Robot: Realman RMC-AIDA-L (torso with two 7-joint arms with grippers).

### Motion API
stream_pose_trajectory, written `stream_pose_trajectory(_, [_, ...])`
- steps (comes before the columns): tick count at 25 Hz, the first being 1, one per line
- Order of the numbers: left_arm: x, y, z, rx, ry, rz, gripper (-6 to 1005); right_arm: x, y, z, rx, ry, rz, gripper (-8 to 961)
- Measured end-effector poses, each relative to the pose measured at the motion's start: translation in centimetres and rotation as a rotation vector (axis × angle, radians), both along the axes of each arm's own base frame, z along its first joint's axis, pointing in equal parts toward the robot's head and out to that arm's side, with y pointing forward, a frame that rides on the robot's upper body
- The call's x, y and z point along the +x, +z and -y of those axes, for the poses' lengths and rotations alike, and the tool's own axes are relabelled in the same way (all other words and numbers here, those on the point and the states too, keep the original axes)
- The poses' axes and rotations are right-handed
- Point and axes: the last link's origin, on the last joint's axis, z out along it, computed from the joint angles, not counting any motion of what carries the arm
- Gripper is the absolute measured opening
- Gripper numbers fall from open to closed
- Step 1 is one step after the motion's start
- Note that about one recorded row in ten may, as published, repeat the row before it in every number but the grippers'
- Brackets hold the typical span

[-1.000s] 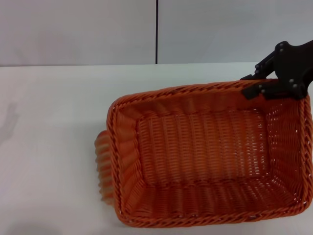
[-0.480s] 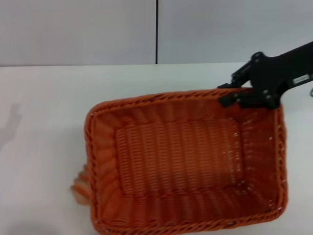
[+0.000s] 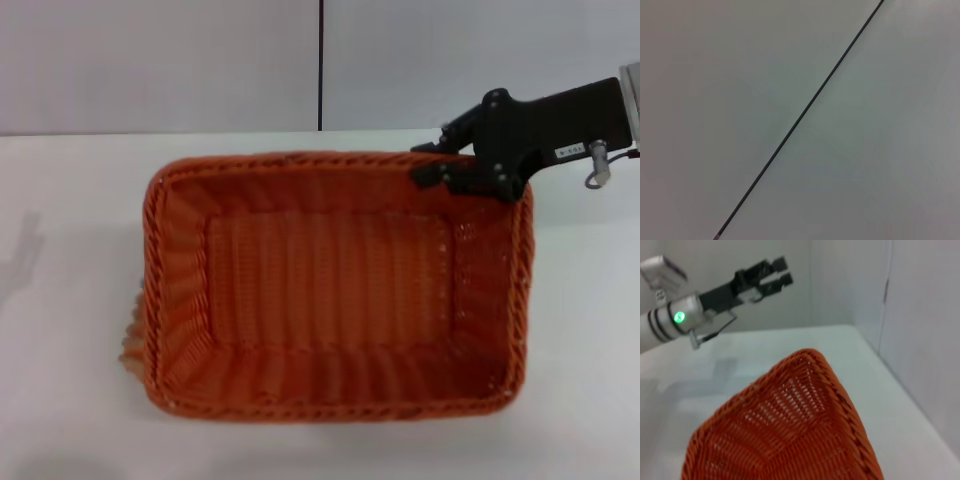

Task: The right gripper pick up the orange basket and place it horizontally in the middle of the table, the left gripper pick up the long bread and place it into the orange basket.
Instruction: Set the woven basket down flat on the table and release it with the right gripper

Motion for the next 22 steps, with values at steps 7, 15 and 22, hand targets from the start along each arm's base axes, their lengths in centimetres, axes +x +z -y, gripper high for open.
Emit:
stream_pose_trajectory(7, [0.0, 0.0, 0.0, -0.001, 0.001, 0.0, 834, -0.6, 0.1, -0.1, 0.024, 0.017, -0.066, 163])
stream_pose_trajectory(15, [-0.2, 0.1, 0.3, -0.001, 0.008, -0.003, 834, 0.2, 1.9, 2.1, -0.073, 0.015, -0.116, 163])
stream_pose_trajectory(22, [-0.1, 0.2, -0.1, -0.002, 0.003, -0.008, 834, 2.7, 4.0, 3.1, -0.04, -0.082, -0.144, 164])
